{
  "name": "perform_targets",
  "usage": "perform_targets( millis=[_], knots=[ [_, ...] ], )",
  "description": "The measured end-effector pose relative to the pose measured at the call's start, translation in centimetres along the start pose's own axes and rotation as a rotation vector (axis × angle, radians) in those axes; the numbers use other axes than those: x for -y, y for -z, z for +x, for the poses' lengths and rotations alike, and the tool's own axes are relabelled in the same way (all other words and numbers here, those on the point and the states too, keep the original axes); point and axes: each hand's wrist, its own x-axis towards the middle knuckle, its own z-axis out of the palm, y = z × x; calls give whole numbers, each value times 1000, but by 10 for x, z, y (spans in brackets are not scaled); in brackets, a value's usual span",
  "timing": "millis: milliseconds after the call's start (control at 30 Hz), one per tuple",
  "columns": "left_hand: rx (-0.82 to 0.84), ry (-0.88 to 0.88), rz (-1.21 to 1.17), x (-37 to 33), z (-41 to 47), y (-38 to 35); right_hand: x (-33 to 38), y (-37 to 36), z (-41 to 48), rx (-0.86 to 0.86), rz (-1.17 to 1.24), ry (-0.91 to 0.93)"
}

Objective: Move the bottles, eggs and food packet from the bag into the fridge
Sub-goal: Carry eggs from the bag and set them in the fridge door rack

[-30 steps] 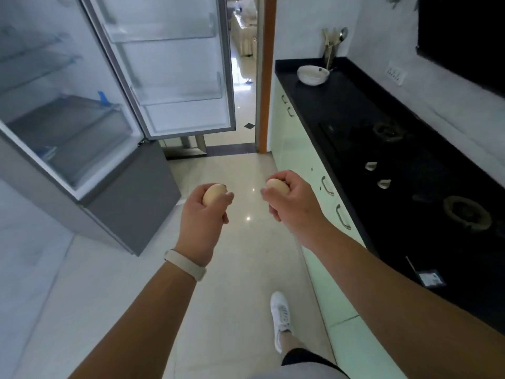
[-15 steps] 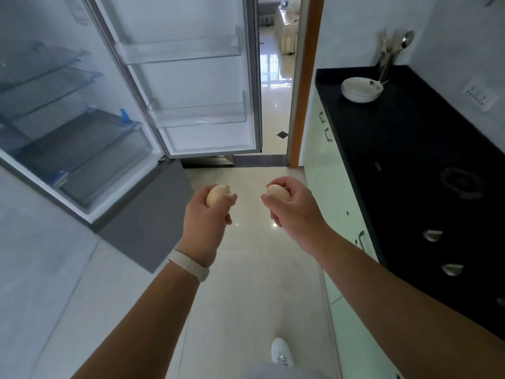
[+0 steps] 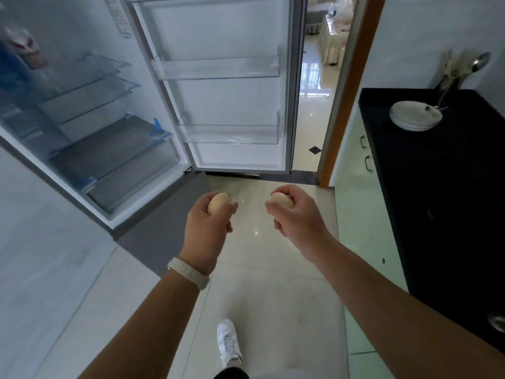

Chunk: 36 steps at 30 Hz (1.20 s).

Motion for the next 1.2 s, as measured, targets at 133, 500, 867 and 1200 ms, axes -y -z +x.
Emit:
perform_targets(
  millis=[133, 500, 867, 1200],
  knots=[
    [-22, 9, -18, 7, 36, 10, -1, -19, 31, 22, -18, -2],
    [39, 46, -20, 15, 182, 57, 17, -95, 154, 1, -125, -16],
    [81, 65, -9, 16, 301, 99, 24, -167, 251, -56, -108, -53],
    [189, 73, 73, 27, 373, 73, 17, -160, 322, -48, -99, -108]
  ],
)
